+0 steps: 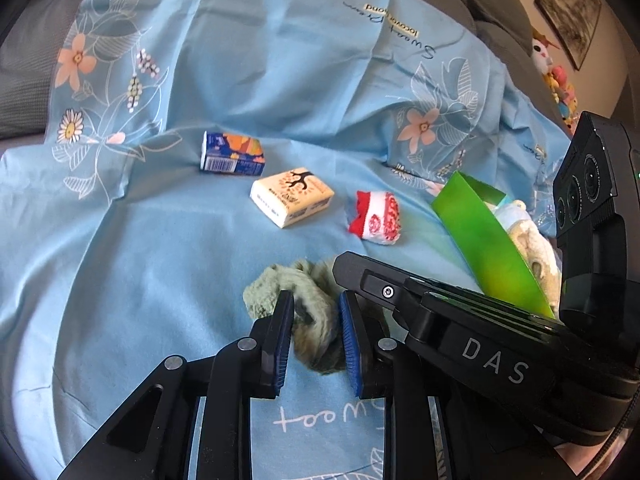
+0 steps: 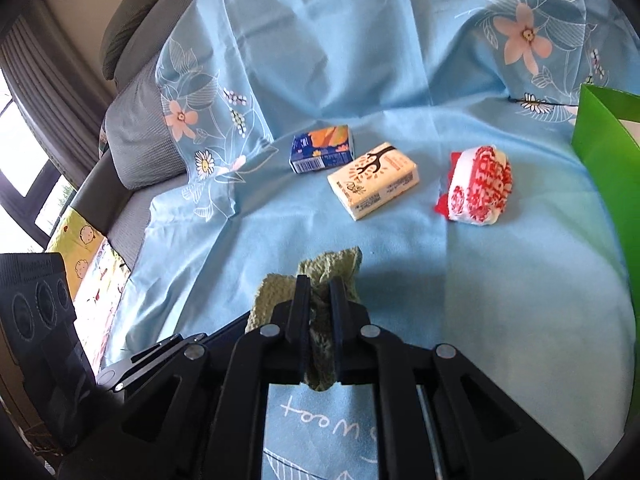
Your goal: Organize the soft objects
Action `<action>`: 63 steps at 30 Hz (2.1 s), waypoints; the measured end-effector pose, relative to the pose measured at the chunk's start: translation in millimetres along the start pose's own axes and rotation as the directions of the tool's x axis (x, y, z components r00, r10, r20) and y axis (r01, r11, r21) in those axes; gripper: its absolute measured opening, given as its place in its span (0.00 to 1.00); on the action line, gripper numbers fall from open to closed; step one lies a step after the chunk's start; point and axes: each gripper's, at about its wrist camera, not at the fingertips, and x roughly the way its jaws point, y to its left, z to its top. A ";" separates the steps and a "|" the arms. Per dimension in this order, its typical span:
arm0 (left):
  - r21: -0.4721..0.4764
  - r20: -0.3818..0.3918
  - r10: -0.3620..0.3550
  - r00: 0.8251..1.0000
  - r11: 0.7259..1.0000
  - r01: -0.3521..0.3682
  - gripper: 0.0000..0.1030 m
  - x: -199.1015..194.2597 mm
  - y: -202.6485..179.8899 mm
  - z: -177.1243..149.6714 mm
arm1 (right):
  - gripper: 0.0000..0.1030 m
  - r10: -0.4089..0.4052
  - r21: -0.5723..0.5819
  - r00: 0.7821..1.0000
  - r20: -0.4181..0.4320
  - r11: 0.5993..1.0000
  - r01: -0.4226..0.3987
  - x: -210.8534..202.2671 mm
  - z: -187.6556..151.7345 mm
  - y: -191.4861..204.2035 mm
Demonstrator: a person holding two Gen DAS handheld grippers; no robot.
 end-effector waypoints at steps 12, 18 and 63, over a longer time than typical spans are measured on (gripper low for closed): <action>0.067 0.051 0.035 0.998 0.997 -0.039 0.23 -21.7 -16.0 6.0 | 0.12 -0.001 -0.027 0.998 0.066 1.000 0.003 -32.0 0.6 9.1; -0.024 -0.076 0.059 0.995 0.998 -0.061 0.23 -0.3 5.5 -1.0 | 0.51 -0.022 0.074 0.999 -0.032 0.997 0.024 -18.4 2.4 -16.1; 0.159 0.016 -0.247 0.969 0.957 0.241 0.11 -10.9 -132.0 33.8 | 0.07 -0.024 0.255 0.975 0.221 0.966 -0.034 -127.5 12.5 -71.5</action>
